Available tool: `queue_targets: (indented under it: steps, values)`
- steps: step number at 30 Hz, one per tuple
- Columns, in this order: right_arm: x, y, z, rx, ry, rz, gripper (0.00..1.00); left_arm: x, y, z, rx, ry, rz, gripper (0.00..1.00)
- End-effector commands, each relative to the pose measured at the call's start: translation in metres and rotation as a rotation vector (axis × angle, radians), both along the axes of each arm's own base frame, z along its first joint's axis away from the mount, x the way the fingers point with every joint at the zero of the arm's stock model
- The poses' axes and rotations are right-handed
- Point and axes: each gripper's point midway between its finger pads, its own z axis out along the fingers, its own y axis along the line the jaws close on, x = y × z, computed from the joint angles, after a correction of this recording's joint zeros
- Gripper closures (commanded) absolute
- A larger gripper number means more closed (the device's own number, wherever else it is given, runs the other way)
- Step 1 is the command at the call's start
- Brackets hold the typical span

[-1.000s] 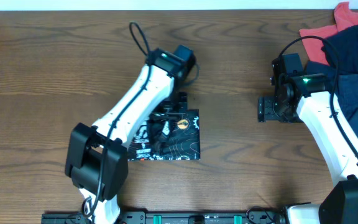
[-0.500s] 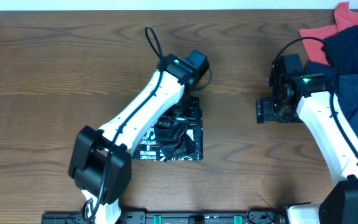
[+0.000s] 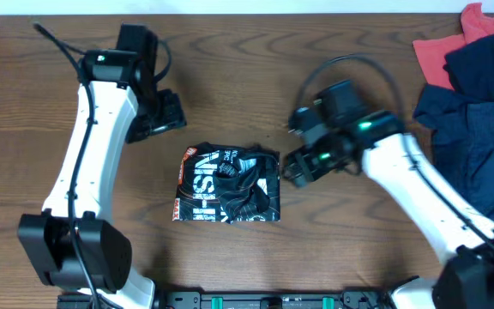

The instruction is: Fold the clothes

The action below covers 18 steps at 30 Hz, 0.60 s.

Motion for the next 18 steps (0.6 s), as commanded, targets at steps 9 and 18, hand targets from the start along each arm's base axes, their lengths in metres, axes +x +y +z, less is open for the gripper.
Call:
queue_targets:
  steps: [9, 18]
  values:
    - [-0.013, 0.090, -0.056, -0.020, -0.008, 0.064, 0.23, -0.046, -0.011, -0.094, -0.090, 0.206, -0.003, 0.29]
    - [-0.001, 0.094, -0.088, -0.161, -0.092, -0.055, 0.46, -0.068, -0.009, -0.135, -0.088, 0.237, -0.001, 0.26]
